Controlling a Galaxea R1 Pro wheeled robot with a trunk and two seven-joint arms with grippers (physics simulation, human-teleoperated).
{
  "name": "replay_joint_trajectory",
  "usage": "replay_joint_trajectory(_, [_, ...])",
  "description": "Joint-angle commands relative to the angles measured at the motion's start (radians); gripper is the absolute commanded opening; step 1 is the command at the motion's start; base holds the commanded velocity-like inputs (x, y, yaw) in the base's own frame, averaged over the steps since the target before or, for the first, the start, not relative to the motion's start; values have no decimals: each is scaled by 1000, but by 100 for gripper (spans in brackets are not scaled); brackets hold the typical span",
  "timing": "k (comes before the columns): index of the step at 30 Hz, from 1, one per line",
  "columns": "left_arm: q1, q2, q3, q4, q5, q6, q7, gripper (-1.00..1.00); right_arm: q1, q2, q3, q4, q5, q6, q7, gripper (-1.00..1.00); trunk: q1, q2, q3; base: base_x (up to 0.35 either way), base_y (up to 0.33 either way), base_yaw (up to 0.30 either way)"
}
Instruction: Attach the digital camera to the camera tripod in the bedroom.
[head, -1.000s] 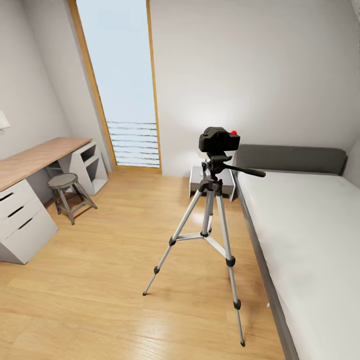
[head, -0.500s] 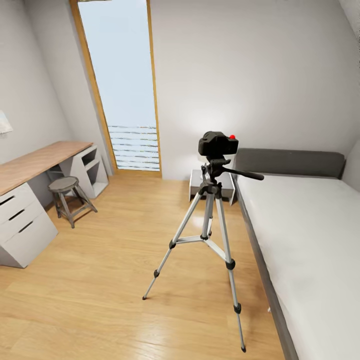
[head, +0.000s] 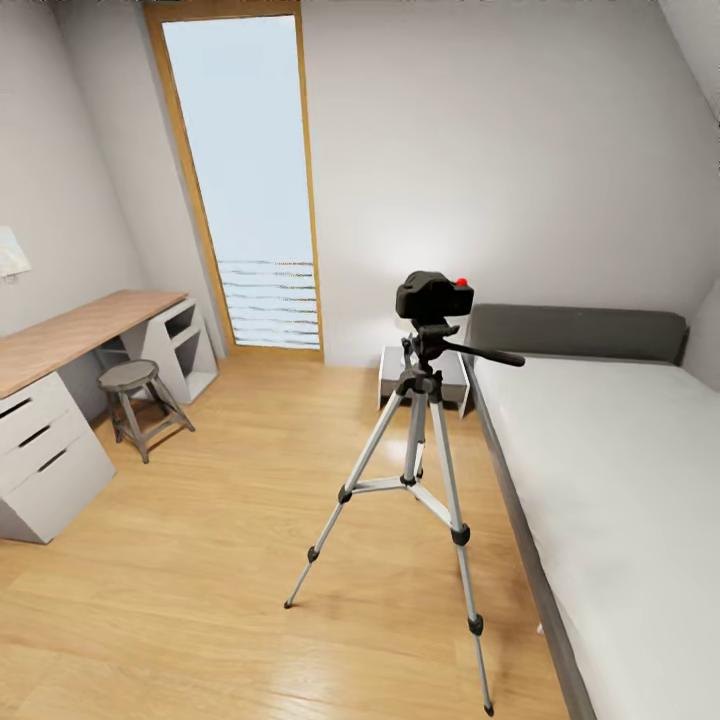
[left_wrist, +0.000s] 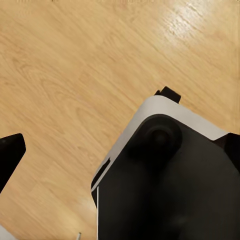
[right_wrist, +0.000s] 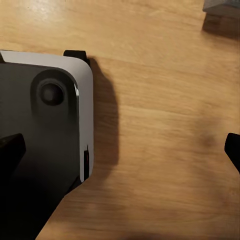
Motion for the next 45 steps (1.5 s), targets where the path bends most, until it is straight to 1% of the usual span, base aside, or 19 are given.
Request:
replay_joint_trajectory(1, [-1,0,-9,-1,10,-2,3,100,-1,0,-3,3,6,-7,2,100,0,-2,0,0,0,0])
replay_joint_trajectory(32, [-1,1,-9,-2,12,-2,1,100,-2,-4,-6,2,8,-7,2,100,0,-2,50,0,0,0])
replay_joint_trajectory(45, [-1,0,-9,-2,11,-1,1,100,-1,-2,-5,2,8,-8,2,100,0,-2,70,0,0,0])
